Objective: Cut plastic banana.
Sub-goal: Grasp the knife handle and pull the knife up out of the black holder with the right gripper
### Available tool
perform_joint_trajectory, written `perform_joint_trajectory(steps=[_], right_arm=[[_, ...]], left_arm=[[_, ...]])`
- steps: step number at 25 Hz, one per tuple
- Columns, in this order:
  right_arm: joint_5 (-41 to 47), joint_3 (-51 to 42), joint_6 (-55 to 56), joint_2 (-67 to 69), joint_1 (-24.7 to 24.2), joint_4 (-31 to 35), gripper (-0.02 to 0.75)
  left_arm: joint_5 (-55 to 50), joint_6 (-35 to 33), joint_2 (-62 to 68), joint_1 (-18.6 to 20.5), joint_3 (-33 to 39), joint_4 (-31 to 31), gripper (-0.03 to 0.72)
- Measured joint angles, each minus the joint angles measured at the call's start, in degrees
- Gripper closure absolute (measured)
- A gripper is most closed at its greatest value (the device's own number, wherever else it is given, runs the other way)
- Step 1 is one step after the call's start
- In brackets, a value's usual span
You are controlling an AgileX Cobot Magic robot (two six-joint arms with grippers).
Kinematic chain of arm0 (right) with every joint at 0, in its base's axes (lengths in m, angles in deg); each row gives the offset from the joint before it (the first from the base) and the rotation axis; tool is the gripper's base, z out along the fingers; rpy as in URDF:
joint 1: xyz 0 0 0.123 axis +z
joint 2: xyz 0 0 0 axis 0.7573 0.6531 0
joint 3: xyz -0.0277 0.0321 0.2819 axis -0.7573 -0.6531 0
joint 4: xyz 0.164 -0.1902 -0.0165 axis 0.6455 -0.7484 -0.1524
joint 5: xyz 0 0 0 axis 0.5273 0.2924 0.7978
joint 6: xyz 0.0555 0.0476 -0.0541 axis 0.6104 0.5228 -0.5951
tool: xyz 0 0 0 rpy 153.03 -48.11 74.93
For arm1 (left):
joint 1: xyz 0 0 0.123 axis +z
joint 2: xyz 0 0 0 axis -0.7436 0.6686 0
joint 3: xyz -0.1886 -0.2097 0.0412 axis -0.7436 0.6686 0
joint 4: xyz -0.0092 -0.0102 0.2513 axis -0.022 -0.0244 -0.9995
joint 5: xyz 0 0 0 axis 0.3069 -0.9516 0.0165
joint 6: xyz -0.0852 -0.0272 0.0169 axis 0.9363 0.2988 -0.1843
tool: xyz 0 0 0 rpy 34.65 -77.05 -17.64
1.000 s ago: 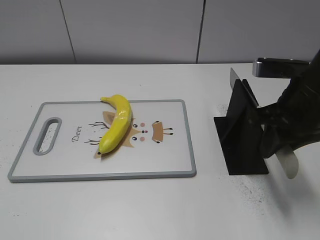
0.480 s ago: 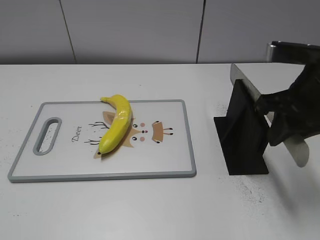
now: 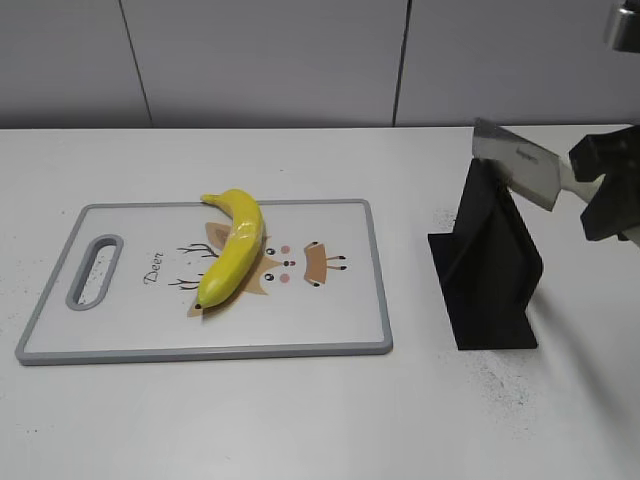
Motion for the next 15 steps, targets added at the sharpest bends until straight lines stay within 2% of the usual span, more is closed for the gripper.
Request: perform_joint_trajectory(steps=[5, 15], right_arm=[[0.3, 0.6, 0.5, -2.6, 0.1, -2.2, 0.573], [0.4, 8.2, -0.5, -3.2, 0.1, -4.9, 0.574]], left_arm=[[0.4, 0.0, 0.0, 0.0, -0.1, 0.0, 0.135], [0.4, -0.2, 0.7, 0.0, -0.6, -0.2, 0.135]])
